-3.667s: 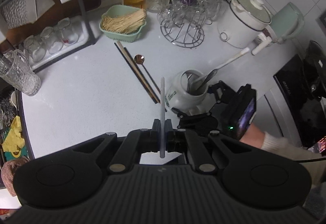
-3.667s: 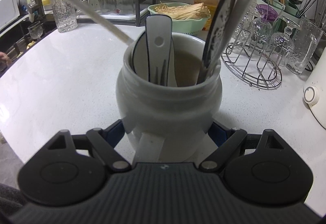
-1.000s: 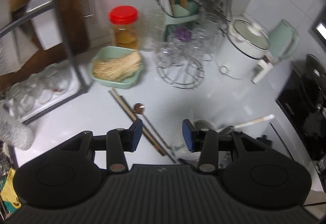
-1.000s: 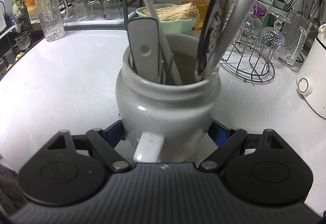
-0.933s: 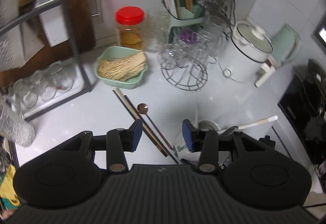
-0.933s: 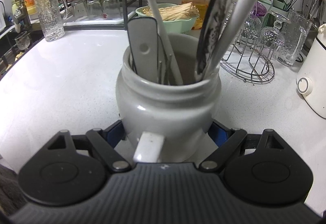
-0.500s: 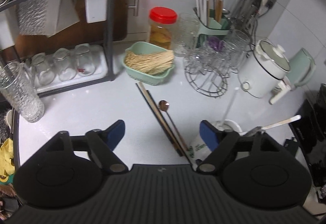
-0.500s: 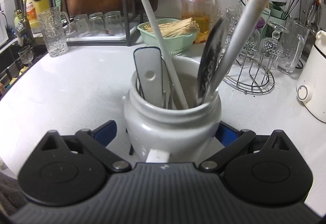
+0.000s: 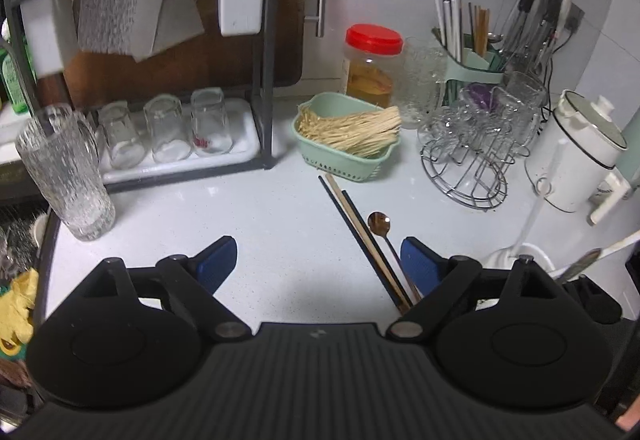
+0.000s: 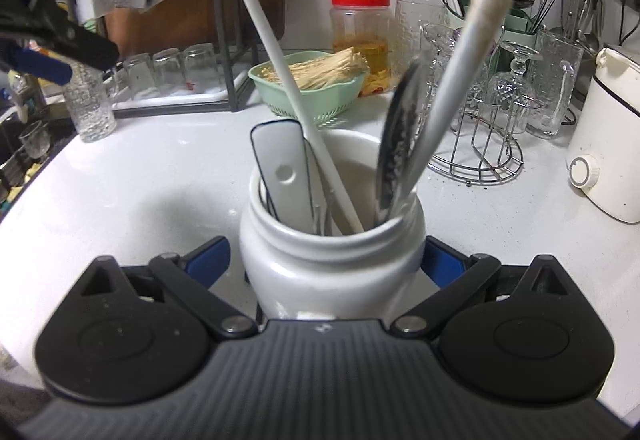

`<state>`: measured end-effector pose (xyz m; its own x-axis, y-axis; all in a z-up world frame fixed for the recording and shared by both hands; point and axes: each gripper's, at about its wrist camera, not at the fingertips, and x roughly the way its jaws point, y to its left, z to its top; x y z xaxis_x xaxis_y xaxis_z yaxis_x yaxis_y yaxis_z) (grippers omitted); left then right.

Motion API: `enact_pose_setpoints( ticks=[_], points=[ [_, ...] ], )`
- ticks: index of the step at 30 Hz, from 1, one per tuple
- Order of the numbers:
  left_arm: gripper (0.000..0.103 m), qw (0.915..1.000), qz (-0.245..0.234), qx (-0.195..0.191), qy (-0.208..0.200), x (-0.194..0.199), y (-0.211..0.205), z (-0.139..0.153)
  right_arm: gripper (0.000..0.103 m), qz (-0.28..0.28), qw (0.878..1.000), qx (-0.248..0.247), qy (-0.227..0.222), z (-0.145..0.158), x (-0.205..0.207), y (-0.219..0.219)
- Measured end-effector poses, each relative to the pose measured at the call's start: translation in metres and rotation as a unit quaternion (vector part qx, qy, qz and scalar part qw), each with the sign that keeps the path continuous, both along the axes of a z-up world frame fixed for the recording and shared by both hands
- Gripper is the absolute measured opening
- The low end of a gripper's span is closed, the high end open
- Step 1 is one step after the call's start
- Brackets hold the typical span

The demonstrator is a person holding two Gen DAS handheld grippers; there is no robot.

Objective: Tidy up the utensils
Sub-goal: 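Move left gripper to the black chopstick on the counter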

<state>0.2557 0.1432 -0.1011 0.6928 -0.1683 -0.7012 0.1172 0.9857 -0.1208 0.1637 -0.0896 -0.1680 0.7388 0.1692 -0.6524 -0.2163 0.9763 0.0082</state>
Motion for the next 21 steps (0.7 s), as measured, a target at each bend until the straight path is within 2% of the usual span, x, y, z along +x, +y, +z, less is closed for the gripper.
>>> enact_pose_setpoints(
  ticks=[2,5,10,17,21],
  points=[
    [0.091,1.0000,0.003,-0.003,0.004,0.005,-0.001,-0.011,0.098,-0.008,1.000,-0.003,-0.005,-0.002,0.000,0.003],
    [0.091,0.9999,0.003,0.000,0.013,0.010,-0.005,-0.026,0.091,-0.022,1.000,-0.007,-0.009,-0.003,0.001,0.004],
    [0.091,0.9995,0.001,0.001,0.030,0.019,-0.011,-0.051,0.091,-0.024,1.000,-0.003,-0.016,-0.005,-0.001,0.002],
    [0.088,0.9964,-0.015,-0.039,0.073,0.031,-0.031,-0.091,0.091,-0.029,0.999,-0.007,-0.024,-0.006,-0.003,0.002],
    [0.082,0.9962,-0.024,-0.027,0.079,0.039,-0.052,-0.109,0.091,-0.039,0.999,-0.008,-0.025,-0.006,-0.002,-0.002]
  ],
)
